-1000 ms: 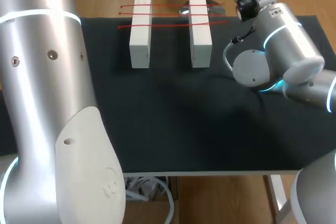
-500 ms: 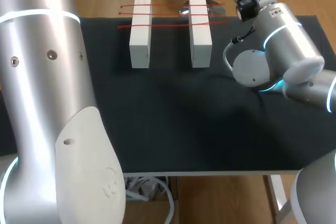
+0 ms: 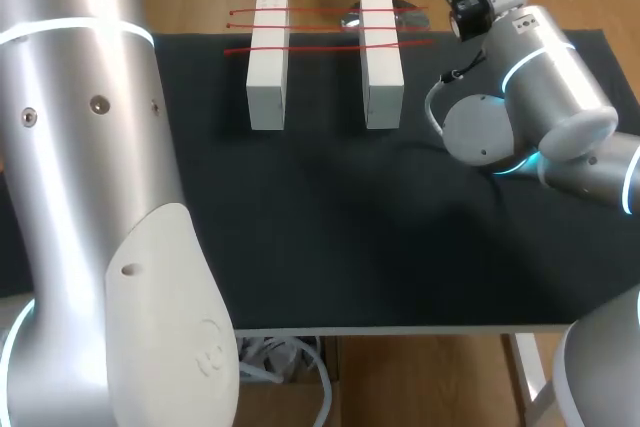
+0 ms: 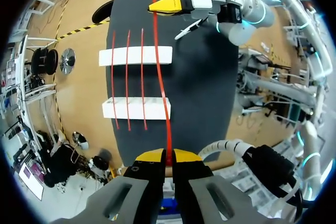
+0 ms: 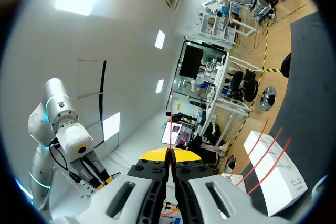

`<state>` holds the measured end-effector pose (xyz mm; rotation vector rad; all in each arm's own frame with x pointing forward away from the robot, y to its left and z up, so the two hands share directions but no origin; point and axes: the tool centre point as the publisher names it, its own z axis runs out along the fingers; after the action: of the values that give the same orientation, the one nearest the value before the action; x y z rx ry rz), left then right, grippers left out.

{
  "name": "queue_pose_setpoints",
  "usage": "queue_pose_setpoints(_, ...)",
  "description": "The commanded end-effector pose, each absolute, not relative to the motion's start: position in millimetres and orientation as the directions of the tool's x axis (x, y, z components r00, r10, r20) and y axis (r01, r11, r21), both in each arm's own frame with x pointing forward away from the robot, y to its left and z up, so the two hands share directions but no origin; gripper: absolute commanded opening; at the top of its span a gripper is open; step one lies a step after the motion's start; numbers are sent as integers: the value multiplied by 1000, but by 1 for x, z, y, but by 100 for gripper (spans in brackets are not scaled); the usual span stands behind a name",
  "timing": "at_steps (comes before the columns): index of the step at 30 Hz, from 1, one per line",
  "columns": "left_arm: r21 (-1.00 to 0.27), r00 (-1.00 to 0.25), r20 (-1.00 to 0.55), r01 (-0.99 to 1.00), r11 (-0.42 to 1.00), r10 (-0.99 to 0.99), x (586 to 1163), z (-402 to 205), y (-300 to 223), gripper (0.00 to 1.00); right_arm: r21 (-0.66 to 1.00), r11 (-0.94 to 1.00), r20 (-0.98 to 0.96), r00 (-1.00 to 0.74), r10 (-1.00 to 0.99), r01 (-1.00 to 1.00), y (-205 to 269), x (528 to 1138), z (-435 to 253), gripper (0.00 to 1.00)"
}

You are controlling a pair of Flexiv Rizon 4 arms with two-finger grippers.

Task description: Grab the tape and strap the tape.

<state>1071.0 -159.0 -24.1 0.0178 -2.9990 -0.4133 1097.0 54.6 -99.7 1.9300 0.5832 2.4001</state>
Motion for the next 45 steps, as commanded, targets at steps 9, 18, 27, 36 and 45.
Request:
queue_pose_setpoints(9,282,-865,483,6,959,-137,1077,-21,-164,0,290,-930,942,-239,236,225,55,1097,-99,0)
queue_pose_setpoints(18,282,-865,483,6,959,-137,1077,-21,-164,0,286,-932,944,-234,233,224,55,1096,-98,0)
queue_pose_setpoints(27,282,-865,483,6,959,-137,1077,-21,-164,0,586,-790,802,9,597,181,52,1089,-98,0)
queue_pose_setpoints(36,282,-865,483,6,959,-137,1077,-21,-164,0,805,-554,544,105,832,213,53,1089,-92,0)
queue_pose_setpoints(45,282,-865,483,6,959,-137,1077,-21,-164,0,949,-255,251,47,967,186,48,1090,-89,0)
